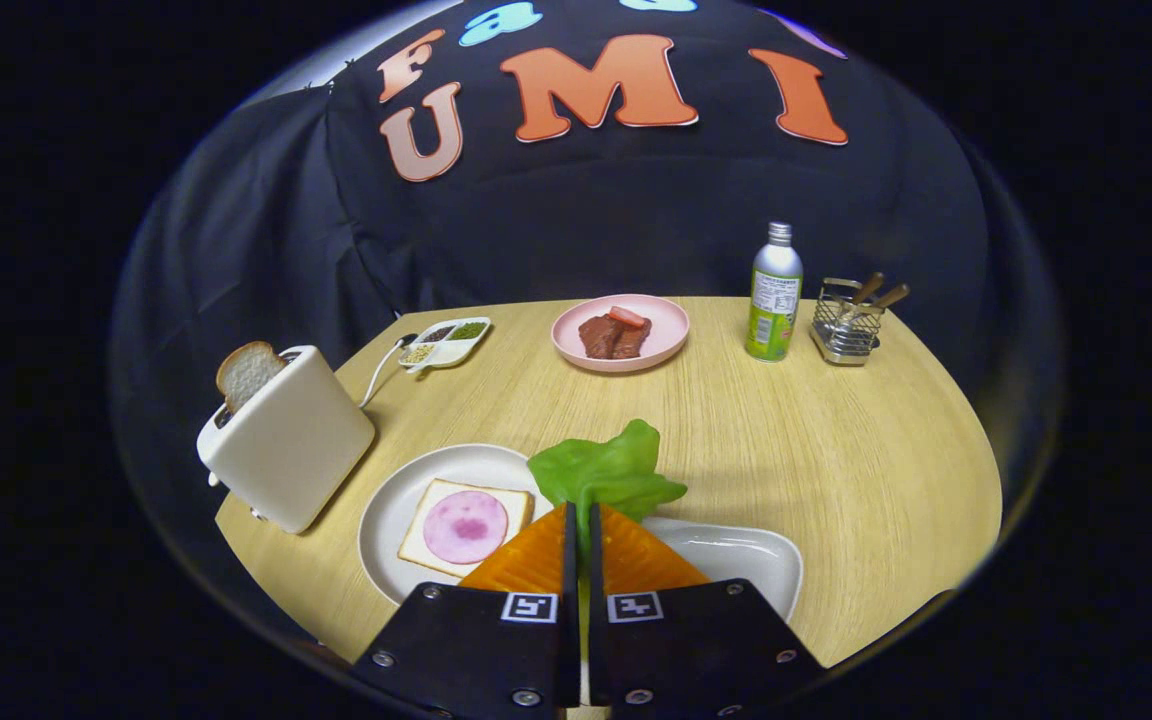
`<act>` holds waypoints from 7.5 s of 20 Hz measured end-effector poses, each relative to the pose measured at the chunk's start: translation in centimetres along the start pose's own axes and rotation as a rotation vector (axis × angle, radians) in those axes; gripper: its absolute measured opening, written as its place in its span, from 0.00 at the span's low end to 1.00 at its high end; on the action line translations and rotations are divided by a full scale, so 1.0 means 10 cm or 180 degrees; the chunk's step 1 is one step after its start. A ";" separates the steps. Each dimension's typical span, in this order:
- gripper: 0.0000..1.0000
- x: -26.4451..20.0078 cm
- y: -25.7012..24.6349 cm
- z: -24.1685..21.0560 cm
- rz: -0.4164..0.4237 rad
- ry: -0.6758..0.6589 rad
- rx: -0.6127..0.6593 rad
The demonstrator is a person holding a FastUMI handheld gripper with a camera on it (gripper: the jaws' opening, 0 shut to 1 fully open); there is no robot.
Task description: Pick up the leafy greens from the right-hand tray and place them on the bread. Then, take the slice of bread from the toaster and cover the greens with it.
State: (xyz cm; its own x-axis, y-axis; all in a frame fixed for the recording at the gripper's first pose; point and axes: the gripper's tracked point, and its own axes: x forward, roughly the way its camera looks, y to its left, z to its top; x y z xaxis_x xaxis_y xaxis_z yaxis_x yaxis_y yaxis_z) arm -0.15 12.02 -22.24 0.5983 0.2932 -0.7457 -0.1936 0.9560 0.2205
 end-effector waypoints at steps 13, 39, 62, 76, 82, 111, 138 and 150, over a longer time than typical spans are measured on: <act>0.04 0.30 0.87 -0.08 0.0621 0.0185 -0.0144; 0.31 0.72 0.83 -0.46 0.0416 0.0538 -0.0456; 0.79 0.32 1.12 0.07 0.0353 0.0229 -0.0402; 0.93 0.09 2.46 0.97 0.0939 0.0425 -0.0170; 0.93 0.22 3.07 1.14 0.1167 0.0627 -0.0067; 0.21 0.66 3.41 0.78 0.0890 0.1357 -0.0117; 0.11 -0.31 2.24 1.17 0.1460 0.0554 0.0703; 0.10 -0.11 1.76 0.67 0.1461 0.0772 0.0903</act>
State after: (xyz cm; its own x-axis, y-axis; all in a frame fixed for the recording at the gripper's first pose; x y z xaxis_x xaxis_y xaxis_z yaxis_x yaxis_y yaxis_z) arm 1.05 28.61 -13.34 0.3013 0.6983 -0.6493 -0.1552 0.7078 0.6891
